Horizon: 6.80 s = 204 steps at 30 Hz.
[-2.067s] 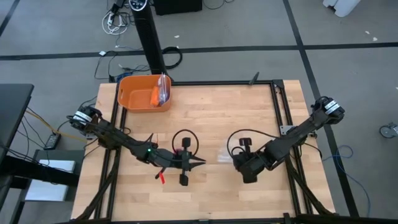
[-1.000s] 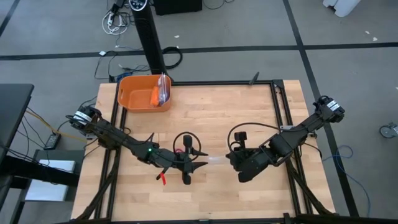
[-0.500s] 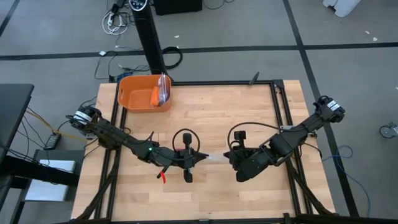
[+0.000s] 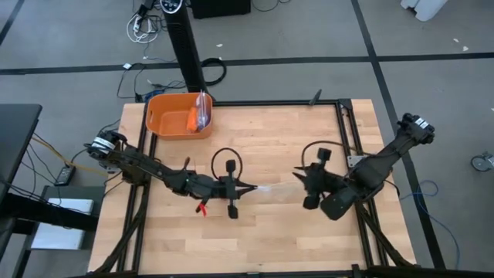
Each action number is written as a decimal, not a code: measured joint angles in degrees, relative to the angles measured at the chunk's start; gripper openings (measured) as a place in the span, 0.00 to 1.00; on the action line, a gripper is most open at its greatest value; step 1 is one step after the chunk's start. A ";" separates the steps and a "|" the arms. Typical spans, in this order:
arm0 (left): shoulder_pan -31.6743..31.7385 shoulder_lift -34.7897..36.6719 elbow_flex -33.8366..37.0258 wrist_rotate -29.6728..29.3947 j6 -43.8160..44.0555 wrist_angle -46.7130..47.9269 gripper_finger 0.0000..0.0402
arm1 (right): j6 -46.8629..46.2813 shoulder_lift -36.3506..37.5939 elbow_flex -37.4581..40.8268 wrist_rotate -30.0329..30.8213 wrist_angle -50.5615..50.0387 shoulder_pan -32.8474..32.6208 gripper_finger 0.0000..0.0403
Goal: Roll bandage
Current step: Put the pink bandage into the transparent zip bag
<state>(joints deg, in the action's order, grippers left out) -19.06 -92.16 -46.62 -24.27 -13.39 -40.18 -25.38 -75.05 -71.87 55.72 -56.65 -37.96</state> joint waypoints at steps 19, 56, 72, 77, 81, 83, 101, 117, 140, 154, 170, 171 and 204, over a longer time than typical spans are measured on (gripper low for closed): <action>4.78 9.49 1.95 6.42 0.11 -0.22 0.00 | 3.86 22.45 41.33 -1.62 48.59 -5.17 0.11; 6.57 11.65 16.14 13.92 7.61 -17.33 0.00 | 17.76 16.15 44.78 -16.17 75.10 4.36 0.32; 6.55 11.65 16.14 14.42 7.48 -17.15 0.00 | 20.77 16.11 44.76 -21.31 82.54 6.34 0.34; 6.55 11.65 16.14 15.99 7.46 -17.19 0.00 | 22.31 16.09 44.76 -21.05 82.99 6.30 0.34; 6.55 11.65 16.14 16.02 7.46 -17.19 0.00 | 22.54 16.09 44.76 -21.06 83.28 6.55 0.33; 6.55 11.65 16.14 16.00 7.46 -17.19 0.00 | 22.73 16.09 44.76 -21.27 84.07 6.59 0.32; 6.60 10.85 14.13 15.95 7.65 -17.14 0.00 | 21.96 13.89 44.76 -29.10 89.97 11.18 0.02; 6.70 4.01 7.86 15.11 7.92 -13.82 0.00 | 22.98 2.54 37.70 -38.26 90.60 18.84 0.00; 6.85 3.58 6.83 16.00 7.65 -13.93 0.00 | 24.14 -0.07 32.91 -43.08 83.50 21.59 0.00; 6.64 3.61 6.85 14.88 7.61 -12.60 0.00 | 23.64 8.54 32.91 -33.91 71.11 15.46 0.00; 6.69 3.63 6.87 7.08 7.96 -8.06 0.00 | 23.79 8.69 32.91 -31.15 67.36 15.17 0.00; 6.70 3.63 6.87 6.94 8.17 -7.78 0.00 | 23.60 8.68 32.91 -31.10 67.10 15.17 0.00; 6.71 3.67 6.89 3.44 10.96 -5.05 0.00 | 29.08 8.55 38.38 -39.32 80.06 19.38 0.00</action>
<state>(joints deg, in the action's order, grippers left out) -12.35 -88.49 -39.72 -20.83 -2.43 -45.23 3.70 -66.50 -33.50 16.41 23.41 -18.58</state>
